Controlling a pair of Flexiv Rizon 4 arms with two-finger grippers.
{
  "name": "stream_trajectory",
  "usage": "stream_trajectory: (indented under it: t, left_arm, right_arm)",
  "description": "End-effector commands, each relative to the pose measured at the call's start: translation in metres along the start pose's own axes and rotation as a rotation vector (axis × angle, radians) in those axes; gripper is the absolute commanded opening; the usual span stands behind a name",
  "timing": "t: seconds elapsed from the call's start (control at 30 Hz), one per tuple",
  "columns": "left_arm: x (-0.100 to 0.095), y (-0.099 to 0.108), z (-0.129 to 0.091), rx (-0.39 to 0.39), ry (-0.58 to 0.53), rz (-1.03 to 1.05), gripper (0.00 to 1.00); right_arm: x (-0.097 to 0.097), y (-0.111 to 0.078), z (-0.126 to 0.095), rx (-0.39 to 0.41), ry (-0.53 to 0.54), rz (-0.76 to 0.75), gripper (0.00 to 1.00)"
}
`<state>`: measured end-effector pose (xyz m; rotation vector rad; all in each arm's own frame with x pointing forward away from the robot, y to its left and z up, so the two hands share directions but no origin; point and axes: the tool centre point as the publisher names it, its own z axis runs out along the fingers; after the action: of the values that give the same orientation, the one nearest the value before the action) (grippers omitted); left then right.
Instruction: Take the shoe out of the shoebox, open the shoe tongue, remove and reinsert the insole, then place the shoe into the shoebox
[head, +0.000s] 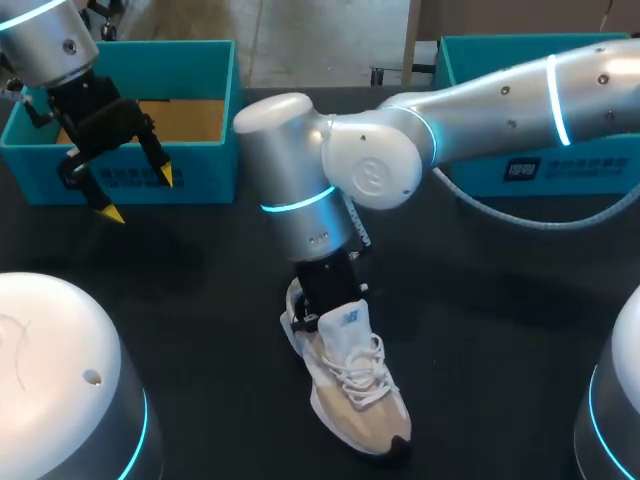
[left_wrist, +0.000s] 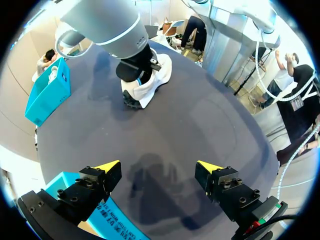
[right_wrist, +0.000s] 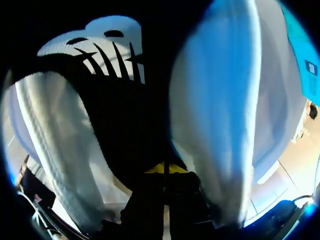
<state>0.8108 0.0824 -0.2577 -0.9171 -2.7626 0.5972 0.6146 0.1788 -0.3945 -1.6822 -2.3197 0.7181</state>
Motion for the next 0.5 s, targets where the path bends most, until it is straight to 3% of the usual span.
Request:
stream_trajectory:
  t: [0.03, 0.27, 0.5]
  left_arm:
    - [0.001, 0.000, 0.000, -0.002, 0.000, 0.000, 1.00]
    - [0.001, 0.000, 0.000, -0.002, 0.000, 0.000, 1.00]
    - [0.001, 0.000, 0.000, -0.002, 0.000, 0.000, 1.00]
  right_arm:
    - [0.002, 0.001, -0.024, -0.056, -0.076, -0.010, 0.00]
    - [0.002, 0.009, -0.066, -0.164, -0.153, -0.057, 0.00]
    - [0.002, 0.024, -0.079, -0.261, -0.125, -0.107, 0.00]
